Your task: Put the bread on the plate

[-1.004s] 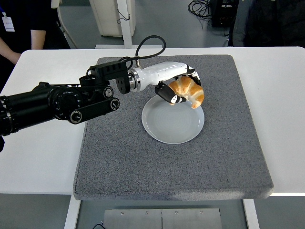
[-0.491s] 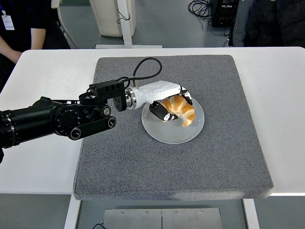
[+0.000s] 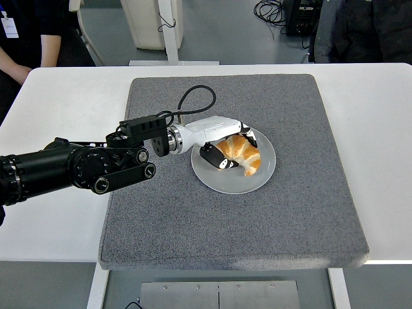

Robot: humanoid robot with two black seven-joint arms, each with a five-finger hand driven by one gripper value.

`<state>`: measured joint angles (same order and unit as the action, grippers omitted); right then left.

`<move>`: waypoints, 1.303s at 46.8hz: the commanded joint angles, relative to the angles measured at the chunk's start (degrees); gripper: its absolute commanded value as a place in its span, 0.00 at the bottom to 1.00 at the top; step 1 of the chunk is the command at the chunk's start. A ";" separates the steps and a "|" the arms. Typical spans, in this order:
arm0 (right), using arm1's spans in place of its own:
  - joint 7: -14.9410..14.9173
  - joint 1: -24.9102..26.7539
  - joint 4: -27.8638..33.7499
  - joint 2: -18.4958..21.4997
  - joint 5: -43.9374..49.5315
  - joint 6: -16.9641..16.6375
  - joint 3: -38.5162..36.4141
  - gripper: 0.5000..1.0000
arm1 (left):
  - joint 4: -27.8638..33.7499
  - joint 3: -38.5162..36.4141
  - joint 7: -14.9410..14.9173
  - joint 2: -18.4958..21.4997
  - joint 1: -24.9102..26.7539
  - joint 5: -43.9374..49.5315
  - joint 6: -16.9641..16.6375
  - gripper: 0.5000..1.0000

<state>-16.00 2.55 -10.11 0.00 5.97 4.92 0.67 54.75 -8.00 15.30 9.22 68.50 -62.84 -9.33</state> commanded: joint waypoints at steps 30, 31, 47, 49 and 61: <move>0.01 0.00 -0.09 0.00 0.01 0.00 -0.05 1.00 | -0.97 0.18 0.08 0.18 -0.82 5.44 0.01 0.62; 0.01 0.00 -0.09 0.00 0.01 0.00 -0.05 1.00 | -0.97 0.09 0.08 0.18 -0.82 5.53 0.01 0.63; 0.01 0.00 -0.09 0.00 0.01 0.00 -0.05 1.00 | -1.05 0.09 0.17 0.18 -1.88 5.62 0.10 0.75; 0.01 0.00 -0.09 0.00 0.01 0.00 -0.05 1.00 | -0.97 0.18 0.17 0.27 -1.96 5.71 0.10 0.79; 0.01 0.00 -0.09 0.00 0.01 0.00 -0.05 1.00 | -0.97 3.25 0.08 1.23 -1.44 13.17 0.62 0.92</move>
<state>-16.00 2.55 -10.20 0.00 5.97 4.92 0.62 53.77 -5.89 15.40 10.11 66.46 -52.88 -9.06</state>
